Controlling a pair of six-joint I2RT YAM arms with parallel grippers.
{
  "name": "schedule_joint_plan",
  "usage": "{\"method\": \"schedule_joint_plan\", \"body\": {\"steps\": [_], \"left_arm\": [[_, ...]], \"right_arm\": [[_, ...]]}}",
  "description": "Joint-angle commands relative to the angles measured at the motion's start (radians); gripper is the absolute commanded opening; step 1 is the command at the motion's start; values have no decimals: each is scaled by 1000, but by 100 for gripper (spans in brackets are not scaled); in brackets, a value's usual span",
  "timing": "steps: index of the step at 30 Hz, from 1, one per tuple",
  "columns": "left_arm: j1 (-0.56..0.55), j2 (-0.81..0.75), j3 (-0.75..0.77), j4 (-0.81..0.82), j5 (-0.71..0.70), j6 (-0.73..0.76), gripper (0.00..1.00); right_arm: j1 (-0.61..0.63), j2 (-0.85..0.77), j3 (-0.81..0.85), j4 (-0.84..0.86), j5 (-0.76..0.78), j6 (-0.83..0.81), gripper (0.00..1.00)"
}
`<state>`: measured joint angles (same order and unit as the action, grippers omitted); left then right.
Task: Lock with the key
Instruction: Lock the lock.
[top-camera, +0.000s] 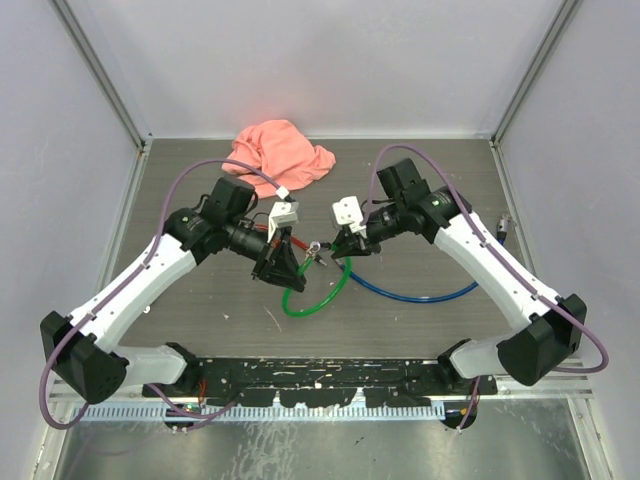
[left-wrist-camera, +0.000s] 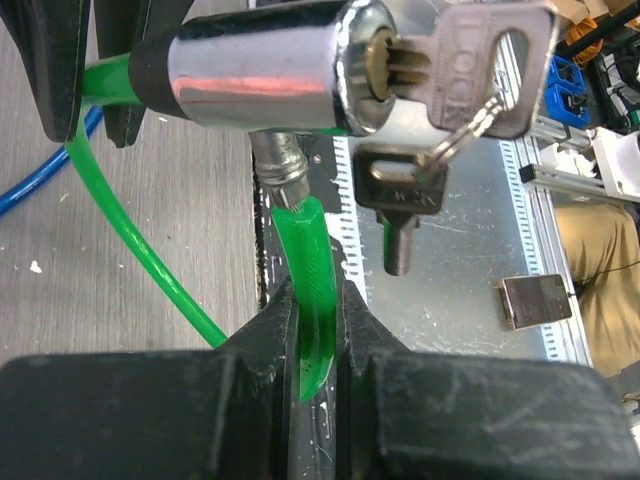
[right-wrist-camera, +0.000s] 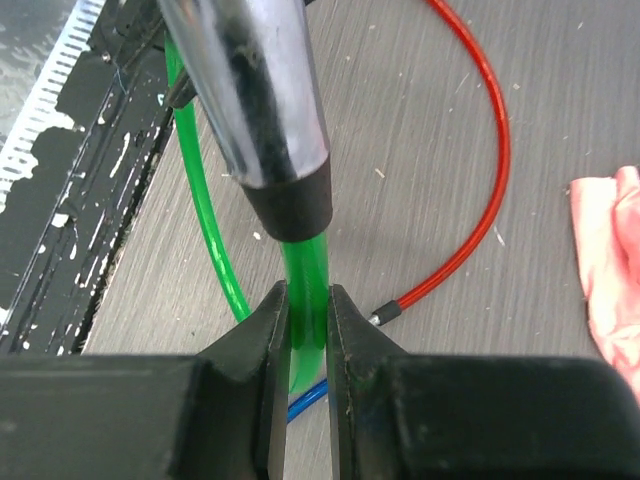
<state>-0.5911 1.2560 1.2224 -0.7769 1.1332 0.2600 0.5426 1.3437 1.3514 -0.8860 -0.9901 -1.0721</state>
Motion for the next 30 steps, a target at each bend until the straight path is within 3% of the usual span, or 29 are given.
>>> {"method": "schedule_joint_plan", "body": {"steps": [1, 4, 7, 12, 14, 19, 30], "left_arm": [[15, 6, 27, 139, -10, 28, 0], [20, -15, 11, 148, -10, 46, 0], [30, -46, -69, 273, -4, -41, 0], [30, -57, -245, 657, 32, -363, 0], [30, -58, -322, 897, 6, -519, 0], [22, -51, -407, 1188, -52, -733, 0], [18, -80, -397, 1021, -14, -555, 0]], "right_arm": [[62, 51, 56, -143, 5, -17, 1], [63, 75, 86, -177, 13, -18, 1], [63, 58, 77, -145, 22, 9, 1], [56, 24, 73, -92, 47, 72, 8], [56, 13, 59, -67, 52, 89, 13], [55, 21, 52, -42, 57, 117, 17], [19, -7, 67, -66, -46, 106, 40]]}}
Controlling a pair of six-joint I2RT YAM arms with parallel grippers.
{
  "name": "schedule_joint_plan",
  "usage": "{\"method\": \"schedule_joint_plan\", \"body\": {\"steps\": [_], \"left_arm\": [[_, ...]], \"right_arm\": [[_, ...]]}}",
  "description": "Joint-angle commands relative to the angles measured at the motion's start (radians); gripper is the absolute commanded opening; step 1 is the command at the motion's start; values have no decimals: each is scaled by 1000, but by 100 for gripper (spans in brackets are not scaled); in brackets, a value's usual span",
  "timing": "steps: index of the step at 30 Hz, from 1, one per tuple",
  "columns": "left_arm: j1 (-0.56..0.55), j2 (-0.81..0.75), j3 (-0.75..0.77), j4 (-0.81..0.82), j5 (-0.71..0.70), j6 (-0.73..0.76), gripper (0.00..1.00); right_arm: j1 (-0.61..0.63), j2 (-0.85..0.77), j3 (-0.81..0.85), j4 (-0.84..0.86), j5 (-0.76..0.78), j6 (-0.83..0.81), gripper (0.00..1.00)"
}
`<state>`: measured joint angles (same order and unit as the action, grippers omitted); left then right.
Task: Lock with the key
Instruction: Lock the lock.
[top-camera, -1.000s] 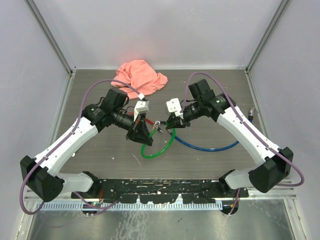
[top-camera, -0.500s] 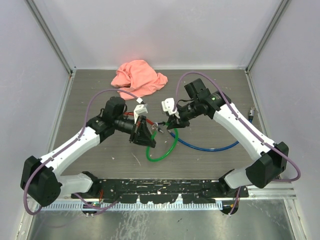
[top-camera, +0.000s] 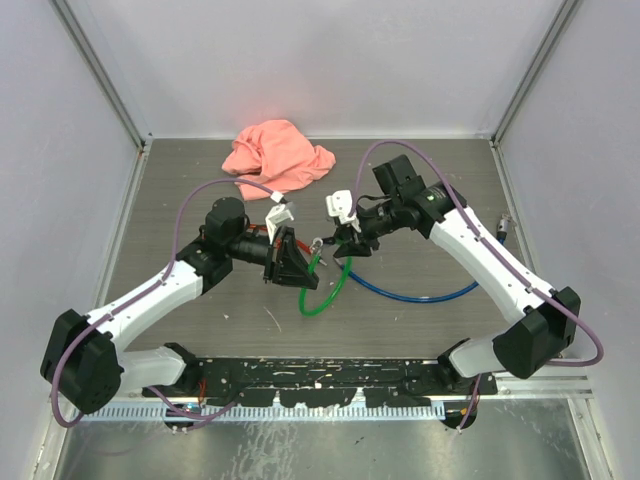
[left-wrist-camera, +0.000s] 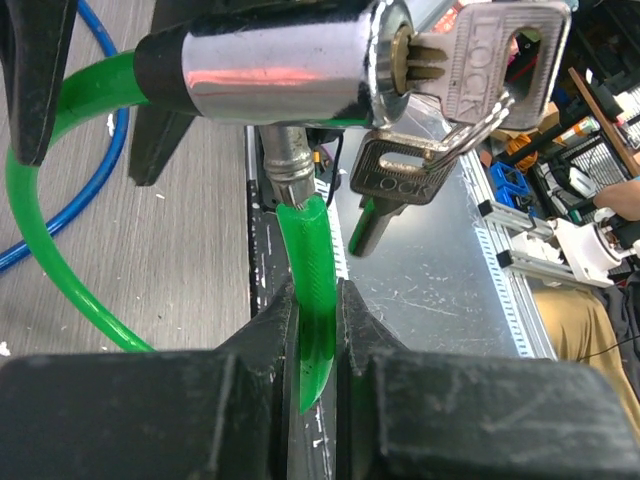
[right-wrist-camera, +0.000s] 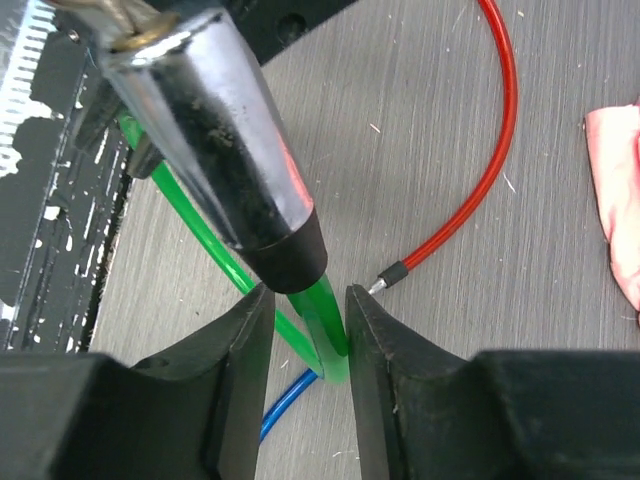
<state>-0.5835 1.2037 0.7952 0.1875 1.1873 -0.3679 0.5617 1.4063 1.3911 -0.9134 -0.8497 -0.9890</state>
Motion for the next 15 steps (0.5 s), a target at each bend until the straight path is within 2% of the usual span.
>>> {"method": "schedule_joint_plan", "body": {"steps": [1, 5, 8, 12, 15], "left_arm": [[11, -31, 28, 46, -65, 80, 0], [12, -42, 25, 30, -68, 93, 0], [11, -47, 26, 24, -68, 101, 0], [11, -44, 22, 23, -65, 98, 0], [10, -45, 14, 27, -62, 92, 0]], "right_arm": [[-4, -75, 27, -42, -197, 19, 43], [-17, -87, 34, -77, -253, -11, 60], [-19, -94, 31, -90, -281, -23, 68], [-19, -101, 27, -85, -310, -18, 71], [-21, -107, 20, -34, -329, 52, 71]]}}
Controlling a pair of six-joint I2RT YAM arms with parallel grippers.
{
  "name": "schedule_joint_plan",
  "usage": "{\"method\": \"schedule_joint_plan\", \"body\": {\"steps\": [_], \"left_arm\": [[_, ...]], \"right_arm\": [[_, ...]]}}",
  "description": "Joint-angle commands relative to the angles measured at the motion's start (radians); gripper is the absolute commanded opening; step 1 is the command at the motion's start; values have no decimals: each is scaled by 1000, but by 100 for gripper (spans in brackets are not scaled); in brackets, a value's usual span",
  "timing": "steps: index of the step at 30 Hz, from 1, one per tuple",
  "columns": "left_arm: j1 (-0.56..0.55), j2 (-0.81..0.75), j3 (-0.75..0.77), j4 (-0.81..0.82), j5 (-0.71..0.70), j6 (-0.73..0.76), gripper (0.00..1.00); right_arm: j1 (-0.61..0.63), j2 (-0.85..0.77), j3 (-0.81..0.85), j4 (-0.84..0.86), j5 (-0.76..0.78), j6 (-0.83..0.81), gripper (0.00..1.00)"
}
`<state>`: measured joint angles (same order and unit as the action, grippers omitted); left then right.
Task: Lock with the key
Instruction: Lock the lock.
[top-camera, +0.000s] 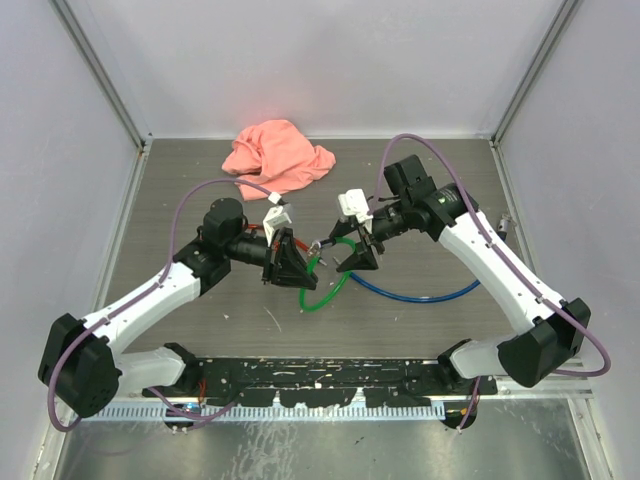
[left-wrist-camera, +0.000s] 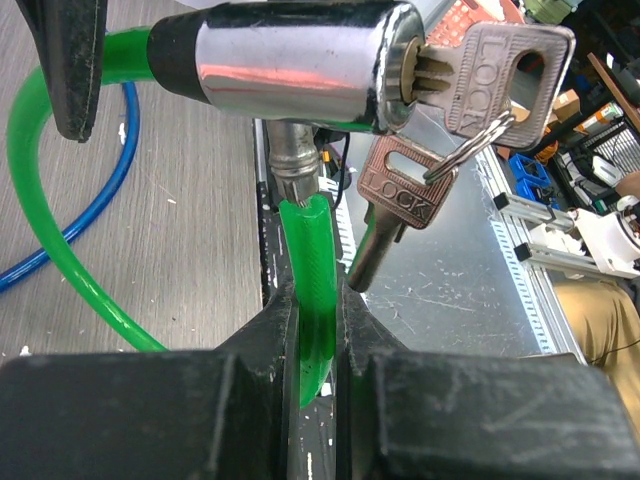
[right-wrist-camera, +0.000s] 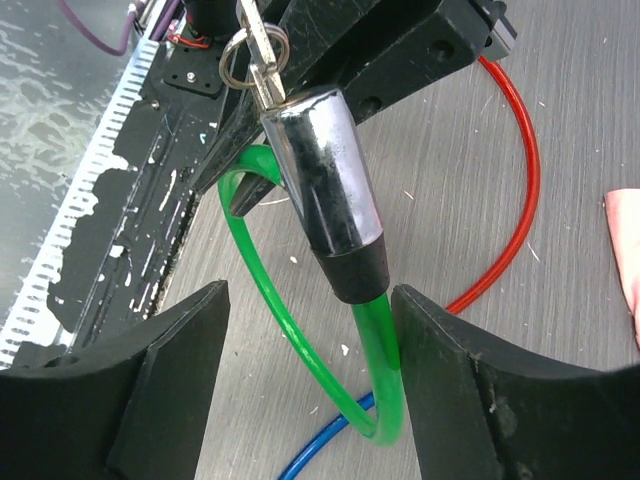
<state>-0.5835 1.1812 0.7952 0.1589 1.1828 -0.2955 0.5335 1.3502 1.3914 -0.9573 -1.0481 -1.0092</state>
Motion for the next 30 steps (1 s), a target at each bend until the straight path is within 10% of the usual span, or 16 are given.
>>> {"method": "schedule_joint_plan", "body": {"steps": [1, 11, 23, 30], "left_arm": [[10, -24, 11, 58, -57, 17, 0], [10, -35, -3, 59, -33, 12, 0], [8, -55, 7, 74, -69, 0, 0], [9, -76, -27, 308, -100, -145, 0]], "right_arm": [[3, -57, 12, 45, -137, 111, 71], [-26, -70, -17, 181, -190, 290, 65], [-10, -44, -39, 182, -201, 285, 17], [29, 7, -3, 63, -223, 179, 6]]}}
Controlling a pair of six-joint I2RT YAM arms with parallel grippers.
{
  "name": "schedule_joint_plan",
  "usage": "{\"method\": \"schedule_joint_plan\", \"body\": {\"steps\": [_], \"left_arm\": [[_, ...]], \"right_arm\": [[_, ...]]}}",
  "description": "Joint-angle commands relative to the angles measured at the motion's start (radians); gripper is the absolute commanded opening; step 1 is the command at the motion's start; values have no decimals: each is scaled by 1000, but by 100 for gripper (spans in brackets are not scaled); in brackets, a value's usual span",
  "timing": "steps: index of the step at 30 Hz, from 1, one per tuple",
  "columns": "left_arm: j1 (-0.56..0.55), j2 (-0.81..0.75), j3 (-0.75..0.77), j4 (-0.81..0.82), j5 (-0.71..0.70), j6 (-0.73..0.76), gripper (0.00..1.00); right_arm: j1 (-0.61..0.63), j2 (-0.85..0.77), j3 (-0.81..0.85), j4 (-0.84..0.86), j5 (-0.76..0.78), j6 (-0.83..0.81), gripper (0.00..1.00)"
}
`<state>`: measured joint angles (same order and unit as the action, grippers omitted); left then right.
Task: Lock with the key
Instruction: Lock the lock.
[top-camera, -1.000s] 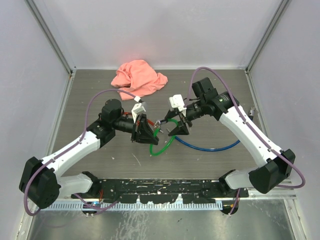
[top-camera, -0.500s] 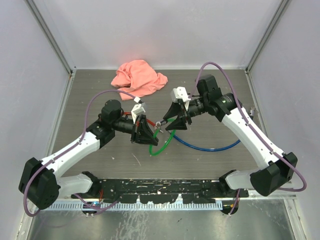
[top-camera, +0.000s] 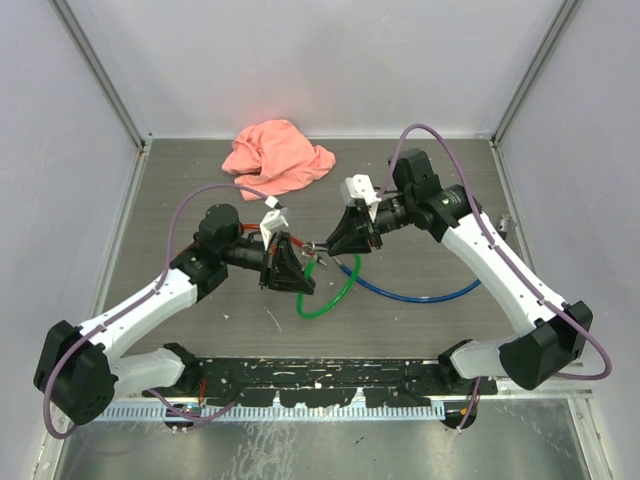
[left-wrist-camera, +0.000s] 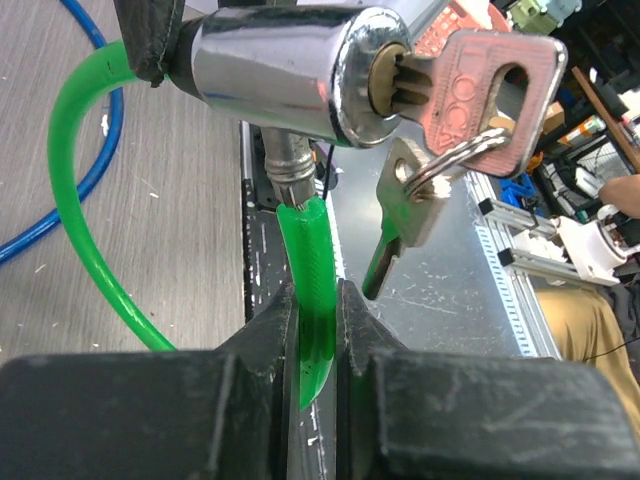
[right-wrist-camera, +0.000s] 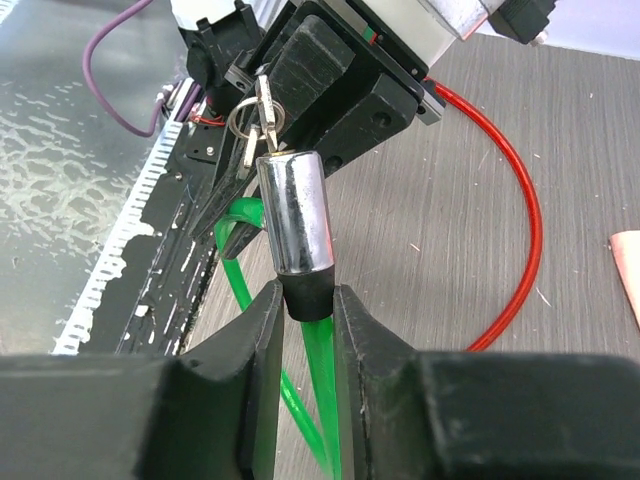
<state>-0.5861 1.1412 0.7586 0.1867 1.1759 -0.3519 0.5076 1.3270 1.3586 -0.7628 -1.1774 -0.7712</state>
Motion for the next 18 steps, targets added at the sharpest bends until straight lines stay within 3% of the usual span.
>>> {"method": "schedule_joint_plan", "body": {"steps": [1, 6, 14, 18], "left_arm": [[13, -37, 7, 315, -84, -107, 0], [33, -3, 3, 425, -33, -211, 0], [35, 252, 34, 1153, 66, -827, 0], [35, 287, 22, 1174, 53, -818, 0]], "right_arm": [[58, 38, 45, -183, -107, -115, 6], [63, 28, 66, -298, -123, -256, 5], [131, 53, 69, -331, -57, -326, 6], [111, 18, 63, -250, -16, -253, 12]]}}
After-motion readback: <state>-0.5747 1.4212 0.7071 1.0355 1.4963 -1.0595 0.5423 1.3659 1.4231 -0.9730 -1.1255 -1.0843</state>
